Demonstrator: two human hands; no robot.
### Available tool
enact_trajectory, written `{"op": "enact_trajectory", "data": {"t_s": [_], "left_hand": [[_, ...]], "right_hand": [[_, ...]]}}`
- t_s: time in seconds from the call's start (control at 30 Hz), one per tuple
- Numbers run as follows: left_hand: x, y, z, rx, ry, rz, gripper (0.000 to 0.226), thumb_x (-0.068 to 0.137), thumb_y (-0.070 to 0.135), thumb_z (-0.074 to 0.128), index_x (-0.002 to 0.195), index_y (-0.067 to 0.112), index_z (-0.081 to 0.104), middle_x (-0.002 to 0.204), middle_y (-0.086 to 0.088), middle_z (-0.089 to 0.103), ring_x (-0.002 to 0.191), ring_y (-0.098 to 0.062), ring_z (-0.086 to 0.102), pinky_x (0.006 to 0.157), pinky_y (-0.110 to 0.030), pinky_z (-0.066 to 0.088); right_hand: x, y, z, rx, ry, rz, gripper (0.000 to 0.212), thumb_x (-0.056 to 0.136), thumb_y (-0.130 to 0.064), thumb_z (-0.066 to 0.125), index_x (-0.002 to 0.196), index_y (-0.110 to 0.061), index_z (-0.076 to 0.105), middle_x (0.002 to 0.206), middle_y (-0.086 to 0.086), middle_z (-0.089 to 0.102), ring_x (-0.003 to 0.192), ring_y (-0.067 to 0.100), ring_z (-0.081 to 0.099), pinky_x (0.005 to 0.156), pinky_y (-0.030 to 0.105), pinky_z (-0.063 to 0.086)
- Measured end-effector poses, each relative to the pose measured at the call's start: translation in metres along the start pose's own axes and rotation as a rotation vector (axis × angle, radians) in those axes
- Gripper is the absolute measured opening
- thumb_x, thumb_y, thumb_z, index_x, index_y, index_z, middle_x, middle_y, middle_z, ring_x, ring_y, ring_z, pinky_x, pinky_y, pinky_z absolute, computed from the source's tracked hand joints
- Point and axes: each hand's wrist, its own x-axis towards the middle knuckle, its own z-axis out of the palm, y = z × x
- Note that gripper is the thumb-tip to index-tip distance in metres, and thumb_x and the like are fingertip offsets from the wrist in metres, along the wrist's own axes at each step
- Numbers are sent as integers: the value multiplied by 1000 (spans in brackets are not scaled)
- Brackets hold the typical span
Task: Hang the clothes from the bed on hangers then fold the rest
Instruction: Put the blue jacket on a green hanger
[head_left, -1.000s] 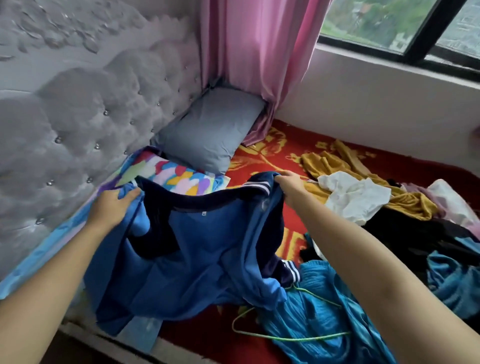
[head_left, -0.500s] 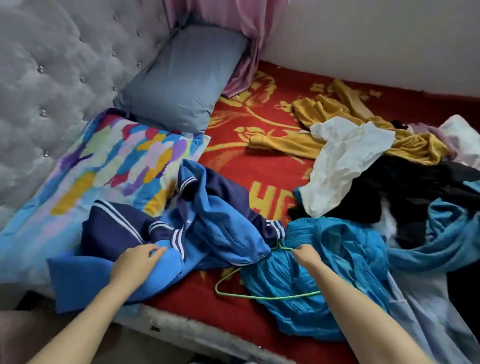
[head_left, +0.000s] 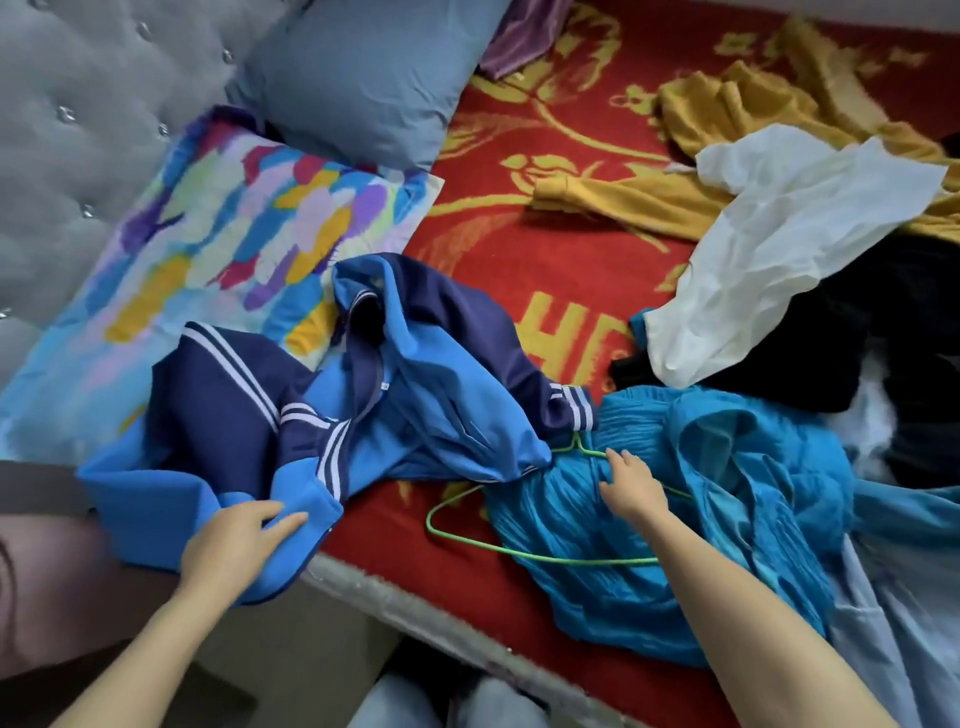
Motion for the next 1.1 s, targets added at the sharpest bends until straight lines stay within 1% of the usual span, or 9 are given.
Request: {"op": "enact_trajectory", "data": {"t_s": [0.17, 0.23, 0.33, 0.47, 0.6, 0.73, 0.83, 1.0, 1.1], "left_hand": [[-1, -4, -11, -198, 171, 15, 50, 87, 34, 65, 55, 5, 38, 47, -4, 31, 52, -24, 39, 53, -35, 37], [-3, -4, -13, -227, 207, 21, 51, 87, 31, 66, 56, 4, 35, 48, -3, 26, 50, -22, 32, 54, -37, 39], [-7, 0, -15, -257, 219, 27, 53, 87, 29, 65, 53, 12, 29, 48, -3, 23, 50, -21, 27, 52, -37, 34], [-13, 1, -14, -291, 225, 11, 53, 88, 28, 64, 52, 13, 28, 46, -4, 24, 49, -21, 29, 51, -36, 29], [-14, 0, -20, -321, 243, 19, 50, 88, 29, 63, 53, 5, 38, 48, -7, 31, 53, -25, 36, 52, -36, 30], [-3, -8, -33, -451, 272, 31, 47, 89, 24, 63, 56, -4, 43, 52, -12, 31, 56, -25, 32, 54, -37, 26], [15, -18, -45, -550, 283, 64, 44, 90, 22, 63, 62, -5, 42, 57, -19, 34, 59, -20, 33, 54, -35, 24], [49, -30, -71, -655, 255, 207, 49, 89, 22, 63, 56, 18, 27, 54, 0, 19, 53, -18, 20, 51, -32, 12], [74, -32, -92, -711, 192, 310, 40, 89, 21, 63, 58, 14, 39, 57, -4, 28, 57, -18, 27, 54, -31, 23]], "right_hand": [[17, 6, 9, -93, -91, 15, 61, 98, -26, 36, 150, -18, 6, 154, 7, 19, 142, 26, 16, 111, 46, 21], [15, 5, 15, -131, -38, 31, 54, 96, -22, 35, 147, -13, 18, 146, 8, 34, 134, 28, 30, 106, 45, 27], [6, 4, 22, -198, 38, 39, 32, 97, -23, 34, 125, -11, 44, 129, 10, 50, 121, 30, 42, 96, 41, 35], [-13, 4, 27, -74, 18, 54, 25, 98, -22, 34, 104, -12, 55, 113, 11, 61, 107, 31, 54, 87, 38, 40], [-37, -1, 13, -142, 160, 48, 25, 95, -10, 34, 108, -10, 56, 116, 10, 52, 107, 29, 49, 75, 35, 42], [-62, -3, -17, -202, 218, 105, 18, 91, -5, 39, 97, -12, 55, 115, 11, 43, 100, 29, 46, 69, 32, 40], [-80, -6, -44, -211, 337, 164, 22, 91, -8, 41, 101, -10, 60, 116, 11, 43, 102, 30, 45, 66, 31, 38], [-119, -27, -88, -246, 567, 221, 28, 98, -24, 40, 109, -12, 62, 114, 12, 51, 108, 30, 49, 70, 33, 45], [-150, -53, -107, -211, 643, 296, 44, 97, -47, 38, 103, -13, 66, 107, 9, 61, 105, 29, 56, 70, 32, 44]]}}
